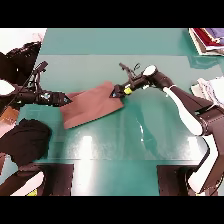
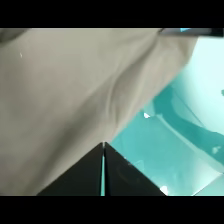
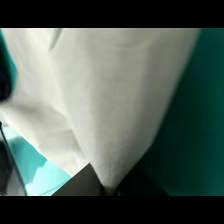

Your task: Fold the shirts.

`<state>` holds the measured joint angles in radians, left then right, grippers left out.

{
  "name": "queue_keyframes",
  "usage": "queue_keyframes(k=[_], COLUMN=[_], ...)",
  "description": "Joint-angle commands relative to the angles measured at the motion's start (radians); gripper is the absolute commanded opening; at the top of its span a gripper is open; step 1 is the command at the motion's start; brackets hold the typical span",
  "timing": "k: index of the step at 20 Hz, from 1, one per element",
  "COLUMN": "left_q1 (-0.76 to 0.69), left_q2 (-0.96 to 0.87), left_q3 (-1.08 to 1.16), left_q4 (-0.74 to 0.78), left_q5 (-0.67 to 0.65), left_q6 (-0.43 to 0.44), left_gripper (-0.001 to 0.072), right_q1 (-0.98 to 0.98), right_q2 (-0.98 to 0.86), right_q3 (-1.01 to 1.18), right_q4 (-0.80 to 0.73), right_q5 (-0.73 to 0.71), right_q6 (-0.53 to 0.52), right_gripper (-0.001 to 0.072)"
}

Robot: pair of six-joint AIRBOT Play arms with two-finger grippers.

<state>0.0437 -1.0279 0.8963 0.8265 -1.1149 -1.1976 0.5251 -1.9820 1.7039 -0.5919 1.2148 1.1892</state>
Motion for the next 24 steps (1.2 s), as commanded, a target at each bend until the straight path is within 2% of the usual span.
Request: queue_keyframes(k=[1, 4, 6, 12, 14, 18, 24], left_q1=[0.000, -0.008, -0.067, -0.346, -0.403, -0.454, -0.453], left_q2=[-0.001, -0.001, -0.001, -0.001, -0.006, -0.010, -0.010], left_q3=[0.001, 0.001, 0.001, 0.001, 0.001, 0.001, 0.001], left_q4=[-0.058, -0.184, -0.191, -0.189, -0.191, -0.191, -0.191], left_q5=[-0.029, -0.044, 0.003, 0.327, 0.385, 0.382, 0.374], left_q6=[-0.001, -0.006, -0.006, -0.023, -0.037, -0.065, -0.086], left_gripper=[0.0026, 0.0026, 0.0026, 0.0026, 0.0026, 0.0026, 0.0026], right_q1=[-0.076, -0.241, -0.376, -0.785, -0.879, -0.983, -1.022], right_q2=[0.036, 0.131, 0.204, 0.349, 0.355, 0.353, 0.353], right_q3=[0.055, 0.055, 0.055, 0.055, 0.055, 0.055, 0.094], right_q4=[-0.055, -0.146, -0.203, -0.222, -0.221, -0.221, -0.220], right_q5=[-0.011, -0.011, -0.012, -0.048, -0.069, -0.199, -0.317], right_q6=[0.024, 0.080, 0.104, 0.104, 0.103, 0.092, 0.053], right_gripper=[0.0016, 0.0016, 0.0016, 0.0016, 0.0016, 0.0016, 0.0016])
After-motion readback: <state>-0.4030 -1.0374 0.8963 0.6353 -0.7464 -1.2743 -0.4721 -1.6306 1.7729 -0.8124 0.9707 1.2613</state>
